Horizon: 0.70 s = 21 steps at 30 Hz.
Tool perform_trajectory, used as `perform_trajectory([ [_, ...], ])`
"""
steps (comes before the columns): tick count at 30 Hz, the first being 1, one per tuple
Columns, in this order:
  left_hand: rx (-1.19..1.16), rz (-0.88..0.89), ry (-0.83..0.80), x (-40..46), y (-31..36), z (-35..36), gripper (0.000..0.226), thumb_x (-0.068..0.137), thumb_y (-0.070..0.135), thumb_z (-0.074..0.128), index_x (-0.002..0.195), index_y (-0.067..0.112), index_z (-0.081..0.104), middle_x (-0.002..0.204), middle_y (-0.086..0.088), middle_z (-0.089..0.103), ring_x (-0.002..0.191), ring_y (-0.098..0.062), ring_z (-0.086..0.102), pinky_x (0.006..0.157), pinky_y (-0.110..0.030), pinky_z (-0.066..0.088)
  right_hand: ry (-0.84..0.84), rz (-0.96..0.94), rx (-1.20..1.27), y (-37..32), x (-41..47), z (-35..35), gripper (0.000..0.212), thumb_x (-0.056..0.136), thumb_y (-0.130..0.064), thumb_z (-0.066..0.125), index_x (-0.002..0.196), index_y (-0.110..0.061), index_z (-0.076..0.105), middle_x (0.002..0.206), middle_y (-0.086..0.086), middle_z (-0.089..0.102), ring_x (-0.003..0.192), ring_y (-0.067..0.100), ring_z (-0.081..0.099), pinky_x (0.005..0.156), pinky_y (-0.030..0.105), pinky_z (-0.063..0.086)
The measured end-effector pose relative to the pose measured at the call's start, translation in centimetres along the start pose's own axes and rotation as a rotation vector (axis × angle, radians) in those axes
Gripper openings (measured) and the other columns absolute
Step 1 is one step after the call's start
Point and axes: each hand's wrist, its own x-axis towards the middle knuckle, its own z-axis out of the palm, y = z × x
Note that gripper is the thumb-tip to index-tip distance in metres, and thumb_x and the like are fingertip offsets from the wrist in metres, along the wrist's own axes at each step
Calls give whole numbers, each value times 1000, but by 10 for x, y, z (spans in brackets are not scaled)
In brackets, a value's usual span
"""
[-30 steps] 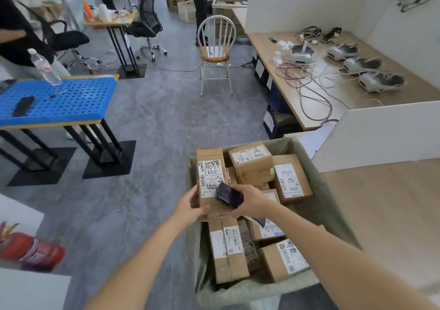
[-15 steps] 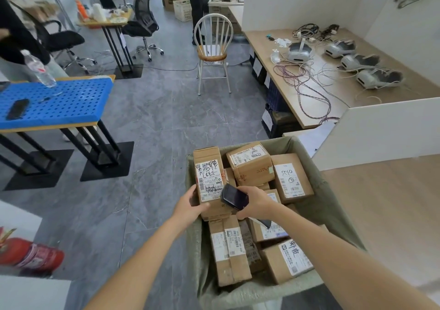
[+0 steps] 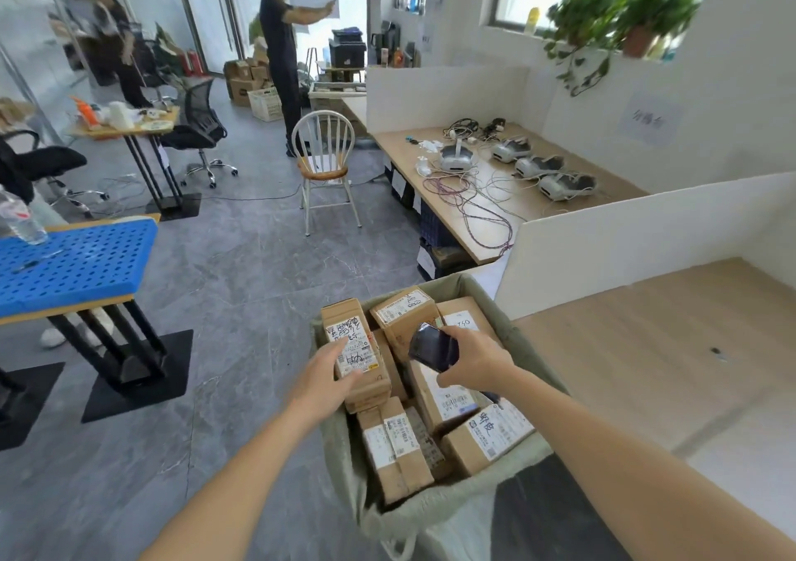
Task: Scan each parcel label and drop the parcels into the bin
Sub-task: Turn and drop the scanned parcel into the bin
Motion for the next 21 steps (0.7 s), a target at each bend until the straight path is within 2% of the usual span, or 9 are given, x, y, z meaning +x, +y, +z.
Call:
perform_trajectory([
  [5, 86, 154, -31, -46, 47, -6, 70, 94, 46, 61, 154, 32, 29, 161, 8, 29, 146, -15, 29, 118, -43, 32, 138, 101, -106, -5, -87, -39, 56, 68, -36, 80, 118, -30, 57, 99, -9, 62, 93, 16, 61, 75, 36, 58],
  [9, 161, 313, -34, -77, 93, -8, 70, 94, 53, 57, 155, 35, 28, 160, 12, 28, 145, -13, 31, 114, -41, 36, 258, 175, -142, -2, -160, -73, 43, 66, -36, 77, 102, -32, 53, 89, -9, 59, 84, 16, 59, 58, 26, 42],
  [13, 208, 443, -36, -107, 144, 0, 69, 94, 58, 52, 155, 35, 28, 161, 13, 26, 147, -14, 28, 114, -43, 37, 387, 273, -179, 9, -232, -103, 44, 68, -41, 77, 104, -32, 55, 90, -9, 61, 87, 19, 60, 57, 26, 36],
  [17, 236, 548, -76, -131, 200, 18, 70, 94, 60, 50, 154, 33, 28, 162, 10, 27, 146, -17, 30, 112, -47, 38, 504, 386, -196, 33, -302, -131, 50, 64, -47, 80, 107, -35, 58, 94, -11, 64, 88, 18, 61, 60, 28, 38],
  [21, 223, 658, -122, -162, 265, 47, 69, 96, 55, 51, 155, 27, 30, 161, 7, 28, 147, -17, 28, 117, -42, 32, 601, 498, -197, 64, -377, -154, 48, 64, -50, 81, 102, -35, 56, 94, -11, 63, 88, 18, 61, 65, 30, 40],
])
